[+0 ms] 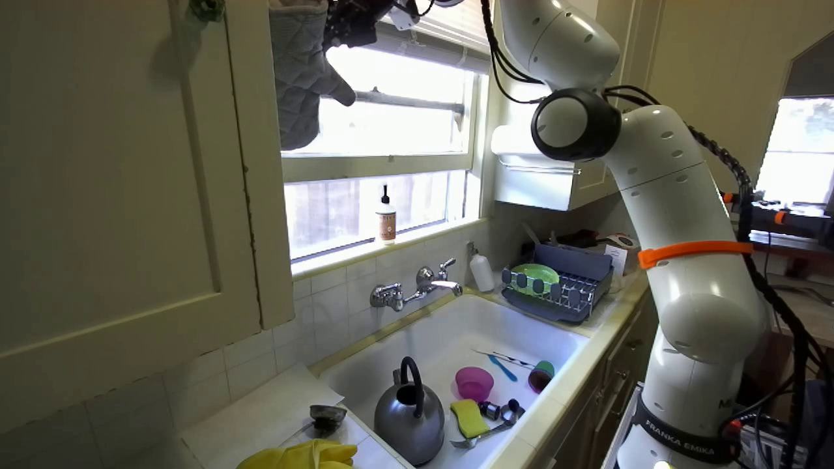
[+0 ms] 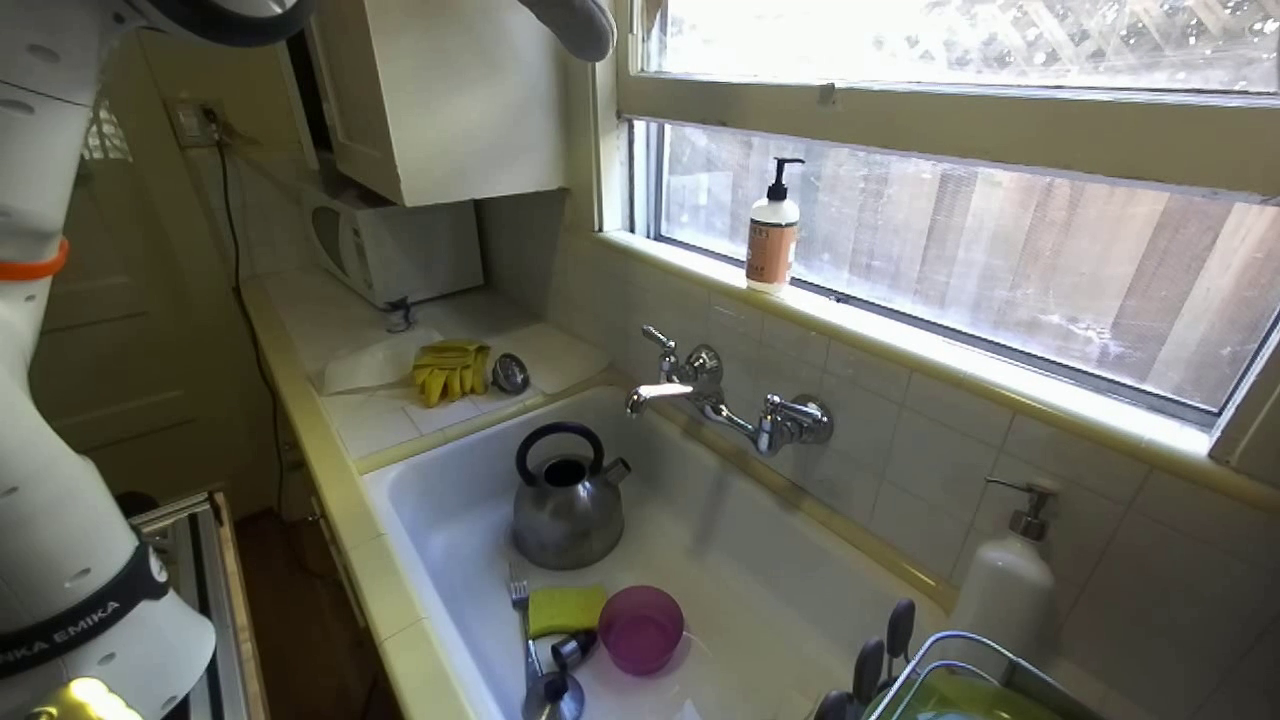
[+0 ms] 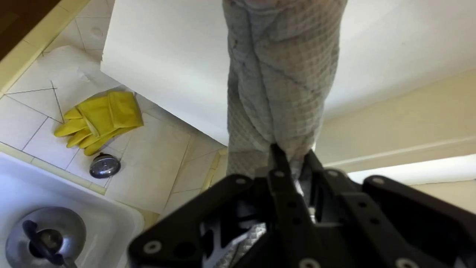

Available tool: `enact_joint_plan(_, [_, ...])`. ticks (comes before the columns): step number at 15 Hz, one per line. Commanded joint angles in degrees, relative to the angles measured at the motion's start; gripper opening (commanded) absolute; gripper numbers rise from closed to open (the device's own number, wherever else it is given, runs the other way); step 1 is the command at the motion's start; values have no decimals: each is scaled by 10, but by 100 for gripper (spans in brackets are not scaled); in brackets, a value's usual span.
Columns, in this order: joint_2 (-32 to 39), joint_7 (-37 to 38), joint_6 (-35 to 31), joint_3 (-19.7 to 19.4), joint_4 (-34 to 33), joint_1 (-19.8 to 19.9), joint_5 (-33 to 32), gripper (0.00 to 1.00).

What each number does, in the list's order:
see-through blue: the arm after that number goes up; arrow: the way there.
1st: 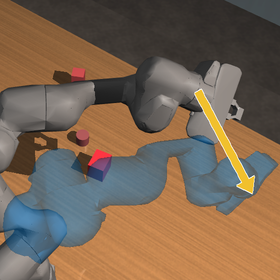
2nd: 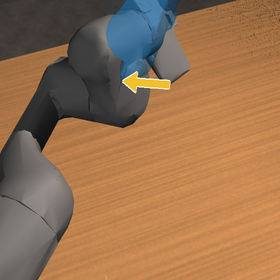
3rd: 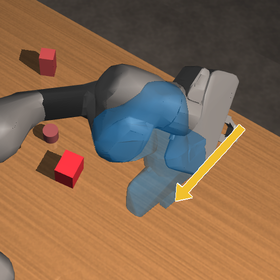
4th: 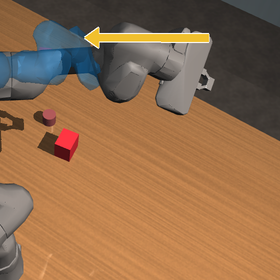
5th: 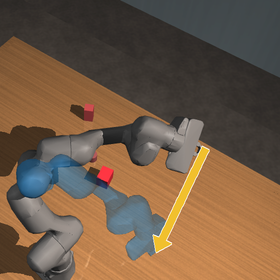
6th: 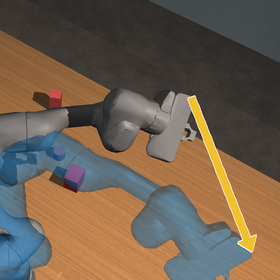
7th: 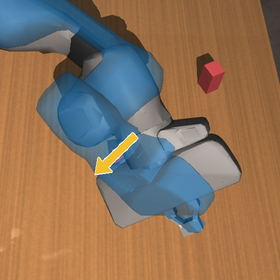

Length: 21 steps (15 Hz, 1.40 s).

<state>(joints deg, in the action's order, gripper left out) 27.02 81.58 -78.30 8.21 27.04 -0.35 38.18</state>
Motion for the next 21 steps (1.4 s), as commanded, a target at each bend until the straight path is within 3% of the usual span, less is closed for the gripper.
enact_joint_plan(1, [16, 9, 23, 8, -38, 8, -12, 44])
enact_joint_plan(7, [-11, -31, 6, 17, -7, 43, 4, 91])
enact_joint_plan(9, [-14, -44, 5, 19, -9, 57, 10, 100])
enact_joint_plan(21, [-22, -101, 38, 35, 0, 134, 103, 100])
